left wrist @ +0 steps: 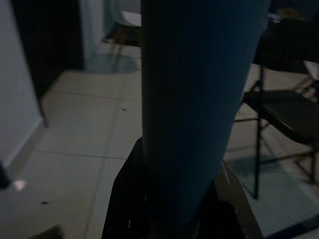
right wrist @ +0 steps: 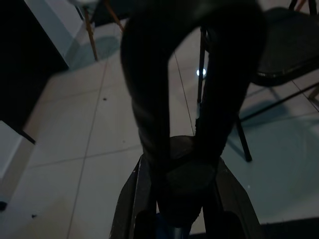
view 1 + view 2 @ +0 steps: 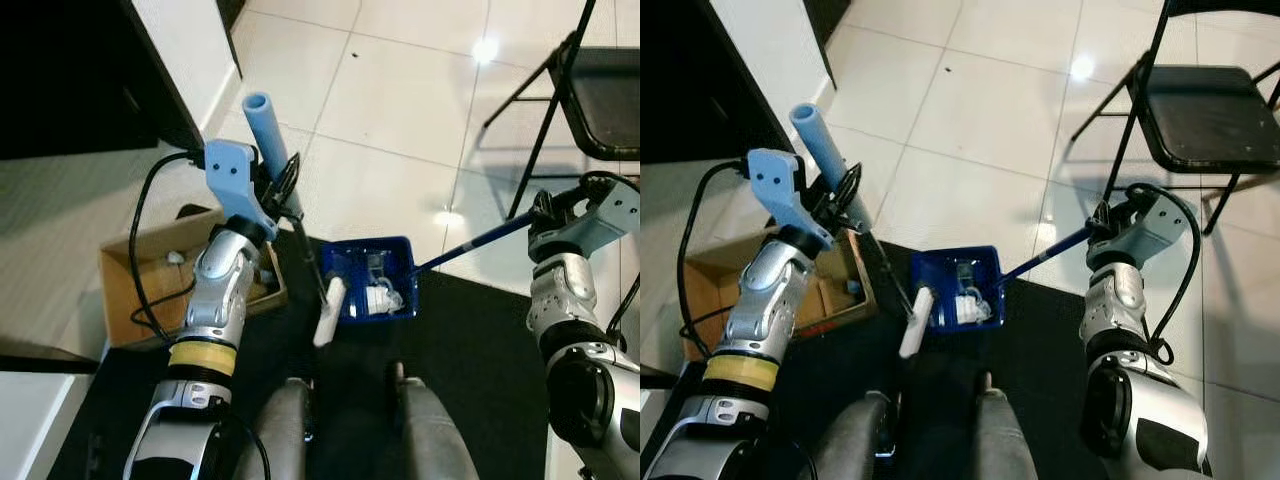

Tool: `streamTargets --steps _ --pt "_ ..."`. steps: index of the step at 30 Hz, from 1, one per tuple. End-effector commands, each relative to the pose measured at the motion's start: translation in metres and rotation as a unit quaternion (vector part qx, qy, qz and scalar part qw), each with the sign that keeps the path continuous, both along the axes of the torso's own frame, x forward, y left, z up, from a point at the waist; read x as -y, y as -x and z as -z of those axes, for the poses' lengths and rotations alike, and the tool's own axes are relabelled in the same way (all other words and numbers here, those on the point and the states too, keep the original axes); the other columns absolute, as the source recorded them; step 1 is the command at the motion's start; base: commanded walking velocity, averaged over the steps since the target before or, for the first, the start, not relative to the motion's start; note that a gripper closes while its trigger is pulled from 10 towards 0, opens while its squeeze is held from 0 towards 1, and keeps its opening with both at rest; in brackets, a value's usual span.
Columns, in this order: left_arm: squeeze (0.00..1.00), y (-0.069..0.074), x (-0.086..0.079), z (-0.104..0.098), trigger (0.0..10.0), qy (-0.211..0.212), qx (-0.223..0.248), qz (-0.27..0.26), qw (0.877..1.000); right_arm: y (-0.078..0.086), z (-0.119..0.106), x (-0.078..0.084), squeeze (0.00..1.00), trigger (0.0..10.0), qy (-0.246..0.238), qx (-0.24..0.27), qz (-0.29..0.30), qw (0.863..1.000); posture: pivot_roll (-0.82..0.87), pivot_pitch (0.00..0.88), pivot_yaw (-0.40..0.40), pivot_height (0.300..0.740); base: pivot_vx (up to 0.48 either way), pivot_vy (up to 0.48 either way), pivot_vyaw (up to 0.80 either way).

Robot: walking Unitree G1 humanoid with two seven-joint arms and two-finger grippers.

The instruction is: Sweep floor

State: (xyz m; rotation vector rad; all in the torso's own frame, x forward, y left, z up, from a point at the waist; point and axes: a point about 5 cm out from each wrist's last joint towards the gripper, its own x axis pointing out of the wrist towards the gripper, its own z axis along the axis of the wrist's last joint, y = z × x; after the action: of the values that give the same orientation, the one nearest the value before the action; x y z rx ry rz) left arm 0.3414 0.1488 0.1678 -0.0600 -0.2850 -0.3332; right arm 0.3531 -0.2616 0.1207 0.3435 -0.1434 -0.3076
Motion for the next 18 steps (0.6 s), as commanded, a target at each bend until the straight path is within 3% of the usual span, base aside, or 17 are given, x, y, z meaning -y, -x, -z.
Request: streamTargets --steps 1,10,18 --pt "0.0 0.003 -0.004 0.007 10.0 -0.007 -0.002 -0.008 1.0 0.0 -0.011 0.009 0.0 10.0 -0.02 0.038 0.016 0.999 0.03 0.147 -0.002 0.74 0.0 0.0 0.0" --pt "0.0 0.004 -0.009 0.011 10.0 -0.004 0.009 -0.037 0.999 0.001 -0.012 0.012 0.0 10.0 -0.024 0.044 0.017 0.999 0.02 0.113 -0.009 0.74 0.0 0.0 0.0" --pt "0.0 0.005 -0.03 0.034 10.0 0.023 -0.024 -0.12 0.992 0.004 -0.011 0.015 0.0 10.0 -0.046 0.063 0.024 0.997 0.0 0.07 -0.003 0.74 0.0 0.0 0.0"
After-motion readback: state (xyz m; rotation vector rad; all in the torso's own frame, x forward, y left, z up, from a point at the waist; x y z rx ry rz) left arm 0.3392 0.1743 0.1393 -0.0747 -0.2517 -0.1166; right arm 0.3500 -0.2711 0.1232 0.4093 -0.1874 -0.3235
